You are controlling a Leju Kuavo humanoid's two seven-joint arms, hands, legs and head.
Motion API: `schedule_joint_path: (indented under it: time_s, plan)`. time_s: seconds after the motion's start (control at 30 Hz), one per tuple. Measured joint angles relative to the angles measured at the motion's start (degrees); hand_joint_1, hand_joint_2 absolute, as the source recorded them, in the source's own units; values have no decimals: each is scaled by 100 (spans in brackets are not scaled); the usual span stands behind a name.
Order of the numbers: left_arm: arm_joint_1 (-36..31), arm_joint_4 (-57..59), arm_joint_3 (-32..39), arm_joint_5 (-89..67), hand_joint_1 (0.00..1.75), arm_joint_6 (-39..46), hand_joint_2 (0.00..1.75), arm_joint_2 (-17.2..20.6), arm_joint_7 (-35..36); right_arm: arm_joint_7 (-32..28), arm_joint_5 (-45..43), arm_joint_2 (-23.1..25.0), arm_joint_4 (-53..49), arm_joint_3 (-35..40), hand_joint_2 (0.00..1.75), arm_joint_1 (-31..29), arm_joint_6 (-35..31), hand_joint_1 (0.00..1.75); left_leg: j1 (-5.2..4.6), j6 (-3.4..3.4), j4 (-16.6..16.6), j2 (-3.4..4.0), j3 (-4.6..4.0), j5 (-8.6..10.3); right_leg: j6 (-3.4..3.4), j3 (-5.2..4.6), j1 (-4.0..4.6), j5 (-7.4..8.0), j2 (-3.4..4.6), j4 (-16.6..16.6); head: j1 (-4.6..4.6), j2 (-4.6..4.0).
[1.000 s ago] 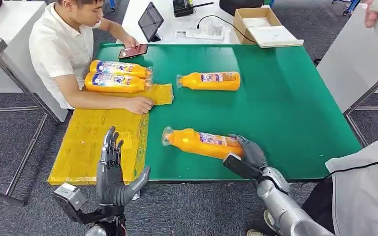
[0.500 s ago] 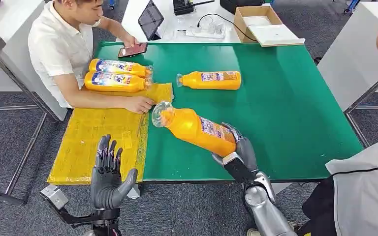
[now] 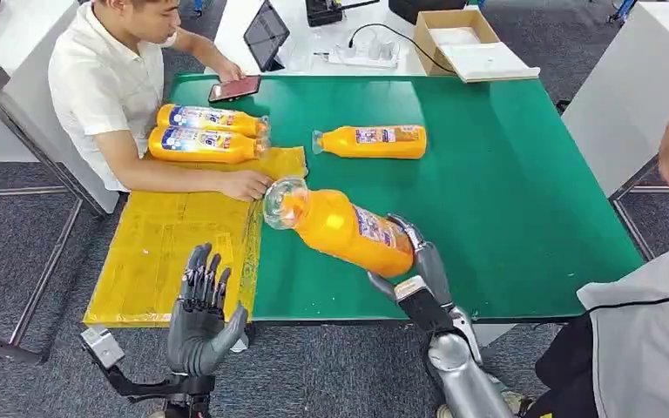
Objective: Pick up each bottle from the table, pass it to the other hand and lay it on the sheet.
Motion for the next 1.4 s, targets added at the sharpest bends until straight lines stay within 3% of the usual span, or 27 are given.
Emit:
schedule_joint_path:
  time_s: [0.3, 0.67, 0.7, 0.73, 1.03, 1.07, 1.1, 1.13, 1.17, 1.2, 1.23, 1.27, 1.3, 1.4]
  plan:
    - [-235, 278, -369, -372, 0, -388, 175, 48, 68, -232, 312, 448, 739, 1333, 175, -153, 277, 175, 4, -1, 0, 1, 2, 2, 0, -2, 2, 0, 0, 2, 0, 0]
    - [-403, 402, -507, -791, 2, -139, 175, 122, -100, -101, 32, 618, 1217, 1772, 175, -299, 384, 175, 1, 0, 0, -2, 0, 1, 0, -3, 0, 0, -1, 0, 0, 0]
    - [-407, 402, -511, -822, 157, -124, 175, 122, -114, -96, 32, 634, 1255, 1794, 175, -309, 384, 175, 1, -1, 0, -2, 0, 1, 0, -4, 1, 0, 0, 0, 0, 0]
    - [-407, 402, -516, -866, 175, -97, 175, 122, -122, -92, 30, 643, 1294, 1822, 175, -324, 384, 175, 1, -1, 0, 0, 0, 1, 0, -5, 1, 0, 0, 0, 0, 0]
    - [-430, 437, -527, -920, 175, 88, 175, 122, -100, -37, -31, 671, 1427, 1960, 175, -361, 395, 171, 1, -1, 0, 1, -1, 2, 0, -6, 1, 0, 0, 0, 0, 0]
    - [-435, 437, -527, -918, 175, 88, 175, 122, -100, -37, -31, 671, 1432, 1965, 175, -360, 395, 138, 1, -1, 0, 1, -1, 2, 0, -6, 1, 0, 0, 0, 0, 0]
    - [-439, 441, -524, -918, 175, 88, 175, 122, -98, -37, -33, 671, 1436, 1973, 175, -360, 395, 45, 1, -1, 0, 1, -1, 2, 0, -6, 0, 0, 0, 0, 0, 0]
    - [-442, 448, -518, -914, 175, 90, 175, 122, -98, -37, -33, 671, 1440, 1984, 175, -362, 395, 37, 1, -1, 0, 0, -1, 2, 0, -6, 0, 0, 0, 0, 0, 0]
    - [-446, 450, -516, -903, 175, 88, 175, 122, -94, -37, -36, 671, 1447, 1995, 175, -362, 397, 63, 1, -1, 0, 1, -1, 2, 0, -7, 0, 0, 0, 0, 2, 0]
    - [-452, 450, -509, -875, 175, 93, 175, 122, -85, -37, -33, 671, 1455, 2008, 175, -360, 402, 164, 1, -1, 0, 1, -1, 2, 0, -7, 0, 0, 0, 0, 0, 0]
    - [-459, 450, -501, -857, 175, 101, 175, 120, -83, -37, -29, 671, 1462, 2026, 175, -360, 406, 154, 1, -1, 0, 1, -1, 2, 0, -7, 1, 0, 0, 0, 0, 0]
    - [-460, 450, -492, -855, 175, 132, 175, 120, -70, -39, -27, 671, 1475, 2052, 175, -360, 408, 84, 1, -1, 0, 1, -2, 1, 0, -7, 1, 0, 0, 0, 2, 0]
    - [-457, 450, -492, -857, 175, 182, 175, 116, -55, -41, -16, 673, 1486, 2069, 175, -361, 402, 0, 1, -1, 0, 1, -1, 1, 0, -7, 0, 0, 0, 0, -2, 0]
    - [-471, 450, -494, -1045, 175, 534, 175, 87, 127, -52, 78, 671, 1534, 2144, 175, -352, 328, 0, 1, -1, 0, 0, -2, 1, 0, -8, 1, 0, 0, 0, 0, 0]
